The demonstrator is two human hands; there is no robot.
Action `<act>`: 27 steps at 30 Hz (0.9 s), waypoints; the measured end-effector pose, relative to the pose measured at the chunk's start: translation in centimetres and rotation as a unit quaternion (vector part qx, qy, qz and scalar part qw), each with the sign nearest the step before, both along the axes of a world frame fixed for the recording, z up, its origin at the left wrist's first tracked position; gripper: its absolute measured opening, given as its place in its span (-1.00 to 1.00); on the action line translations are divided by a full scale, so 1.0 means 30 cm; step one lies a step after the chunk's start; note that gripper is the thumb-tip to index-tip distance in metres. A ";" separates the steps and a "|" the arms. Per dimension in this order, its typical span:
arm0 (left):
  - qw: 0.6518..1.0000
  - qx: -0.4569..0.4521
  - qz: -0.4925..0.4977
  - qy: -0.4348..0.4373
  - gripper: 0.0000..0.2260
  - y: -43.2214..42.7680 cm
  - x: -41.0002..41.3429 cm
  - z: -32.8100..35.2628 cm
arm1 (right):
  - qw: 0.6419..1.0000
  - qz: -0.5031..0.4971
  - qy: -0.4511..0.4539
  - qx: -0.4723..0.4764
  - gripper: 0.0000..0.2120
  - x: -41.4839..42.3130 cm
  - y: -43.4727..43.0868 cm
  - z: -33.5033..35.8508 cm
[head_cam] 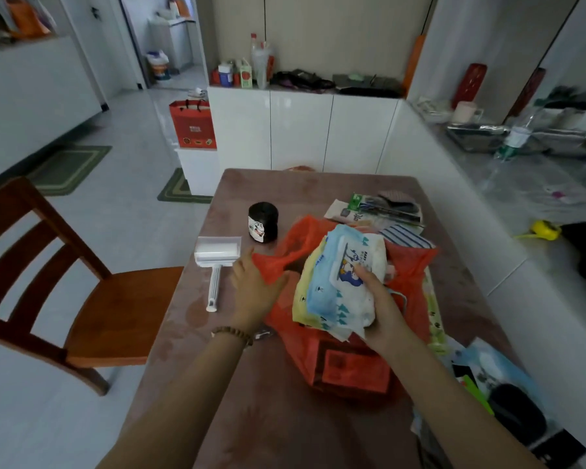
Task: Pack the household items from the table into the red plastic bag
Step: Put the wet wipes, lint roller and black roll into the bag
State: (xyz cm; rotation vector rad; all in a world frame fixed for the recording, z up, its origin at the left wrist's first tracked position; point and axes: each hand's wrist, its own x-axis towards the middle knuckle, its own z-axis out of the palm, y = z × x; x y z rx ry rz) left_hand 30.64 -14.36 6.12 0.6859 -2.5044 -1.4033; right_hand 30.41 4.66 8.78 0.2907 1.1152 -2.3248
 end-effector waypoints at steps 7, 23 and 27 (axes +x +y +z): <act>0.997 0.037 0.047 0.043 -0.79 -0.022 -0.099 0.023 | 0.999 -0.007 -0.012 0.051 -0.37 -0.167 -0.039 -0.068; 0.942 0.328 -0.061 -0.035 -0.77 -0.141 -0.074 0.033 | 0.851 0.026 0.226 0.473 -0.21 -0.155 -0.078 -0.127; 0.939 0.324 -0.104 -0.057 -0.66 -0.211 -0.033 -0.031 | 0.853 0.002 0.252 0.457 -0.32 -0.091 -0.122 -0.109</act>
